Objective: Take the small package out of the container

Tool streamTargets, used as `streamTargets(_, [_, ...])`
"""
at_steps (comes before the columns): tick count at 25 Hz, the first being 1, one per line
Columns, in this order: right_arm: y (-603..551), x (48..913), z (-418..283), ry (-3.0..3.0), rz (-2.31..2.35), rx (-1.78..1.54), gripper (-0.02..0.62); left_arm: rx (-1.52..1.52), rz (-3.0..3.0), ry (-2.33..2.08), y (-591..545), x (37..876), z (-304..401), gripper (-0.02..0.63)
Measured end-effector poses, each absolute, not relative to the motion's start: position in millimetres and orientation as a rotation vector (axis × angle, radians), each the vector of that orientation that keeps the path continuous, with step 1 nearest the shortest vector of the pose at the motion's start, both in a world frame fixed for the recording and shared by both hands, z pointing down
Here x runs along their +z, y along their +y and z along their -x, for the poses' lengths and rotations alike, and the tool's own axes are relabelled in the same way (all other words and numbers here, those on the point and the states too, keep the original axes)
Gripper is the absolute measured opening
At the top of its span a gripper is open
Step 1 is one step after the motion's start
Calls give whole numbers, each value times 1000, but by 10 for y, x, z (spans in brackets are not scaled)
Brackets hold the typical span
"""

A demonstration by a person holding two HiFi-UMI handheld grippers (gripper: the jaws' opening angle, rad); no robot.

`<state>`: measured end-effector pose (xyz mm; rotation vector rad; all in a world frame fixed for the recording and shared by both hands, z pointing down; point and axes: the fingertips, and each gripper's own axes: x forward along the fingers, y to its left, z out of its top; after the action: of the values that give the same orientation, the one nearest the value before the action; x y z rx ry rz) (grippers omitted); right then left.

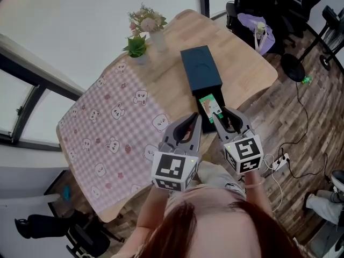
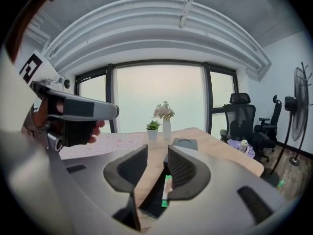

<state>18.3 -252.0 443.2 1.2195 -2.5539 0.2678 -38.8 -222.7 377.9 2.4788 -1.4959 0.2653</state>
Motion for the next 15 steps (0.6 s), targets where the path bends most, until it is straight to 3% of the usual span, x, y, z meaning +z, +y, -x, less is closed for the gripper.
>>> streamTargets(15, [-2973,5352,-75,-2358,-1087,366,236,329,-2437,-1464,-2583,4036,605,15])
